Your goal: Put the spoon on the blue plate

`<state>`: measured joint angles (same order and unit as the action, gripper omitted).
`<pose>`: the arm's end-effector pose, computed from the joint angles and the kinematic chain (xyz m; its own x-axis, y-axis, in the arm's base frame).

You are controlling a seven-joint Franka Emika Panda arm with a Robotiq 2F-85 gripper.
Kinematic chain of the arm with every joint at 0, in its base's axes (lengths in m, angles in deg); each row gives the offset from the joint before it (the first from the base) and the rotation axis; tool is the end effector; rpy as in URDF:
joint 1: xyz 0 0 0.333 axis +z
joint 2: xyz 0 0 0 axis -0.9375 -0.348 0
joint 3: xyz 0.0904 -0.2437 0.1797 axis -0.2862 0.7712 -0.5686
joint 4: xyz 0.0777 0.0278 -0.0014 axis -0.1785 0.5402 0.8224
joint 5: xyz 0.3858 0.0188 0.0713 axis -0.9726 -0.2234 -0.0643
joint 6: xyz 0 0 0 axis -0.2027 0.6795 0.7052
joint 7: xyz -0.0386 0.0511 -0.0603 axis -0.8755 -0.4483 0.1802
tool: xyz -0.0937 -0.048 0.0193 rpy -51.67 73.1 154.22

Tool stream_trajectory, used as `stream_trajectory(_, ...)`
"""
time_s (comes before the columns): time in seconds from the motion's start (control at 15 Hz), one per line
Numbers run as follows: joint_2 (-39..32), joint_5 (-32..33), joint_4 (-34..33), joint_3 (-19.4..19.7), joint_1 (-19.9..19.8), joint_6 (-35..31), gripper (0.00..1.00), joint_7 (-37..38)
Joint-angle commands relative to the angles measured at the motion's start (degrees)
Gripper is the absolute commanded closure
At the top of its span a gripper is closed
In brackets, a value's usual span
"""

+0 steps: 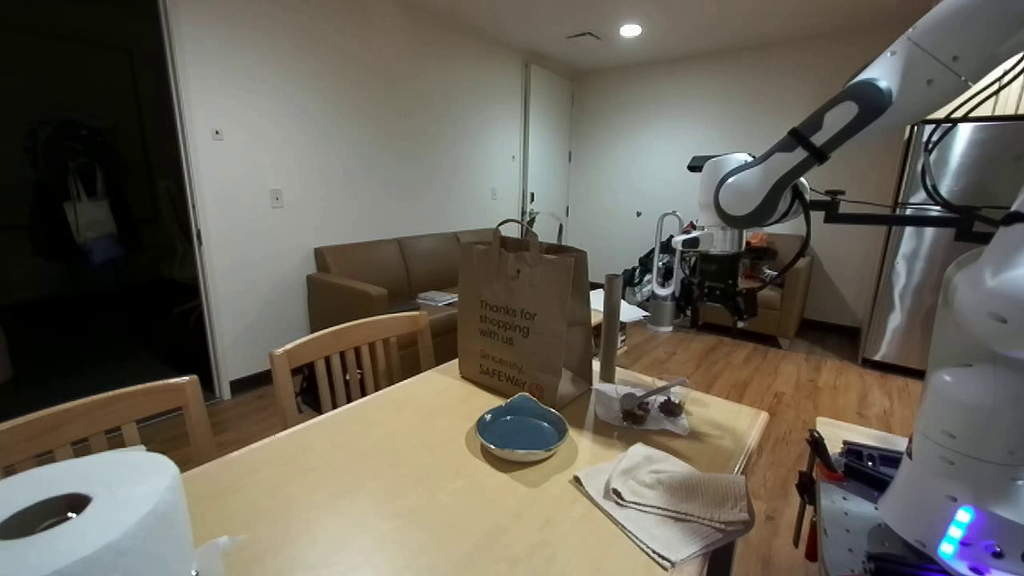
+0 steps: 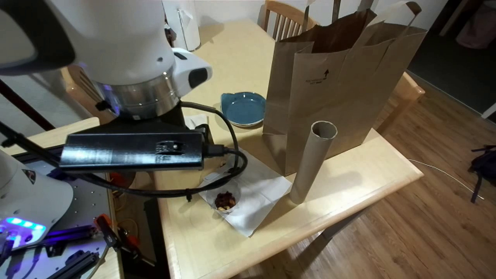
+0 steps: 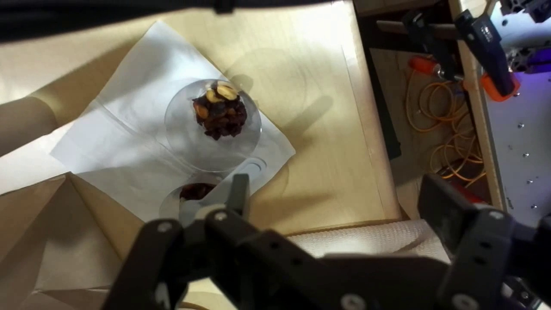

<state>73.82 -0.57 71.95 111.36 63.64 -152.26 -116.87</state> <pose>0.3444 -0.1819 0.3235 0.4348 0.9005 -0.0050 0.8984 -0.4342 -0.0666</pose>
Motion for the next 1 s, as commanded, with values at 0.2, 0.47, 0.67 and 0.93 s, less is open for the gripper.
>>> stream_trajectory(0.2,-0.2,-5.9,2.5,-1.0,2.5,-10.9,0.00,-15.1)
stream_trajectory(0.47,-1.0,-12.8,4.5,1.0,6.7,-16.5,0.00,-28.8)
stream_trajectory(0.67,-0.9,-16.6,7.3,8.5,13.7,-20.3,0.00,-40.7)
stream_trajectory(0.93,-1.8,-20.3,5.7,3.8,8.7,-17.0,0.00,-42.2)
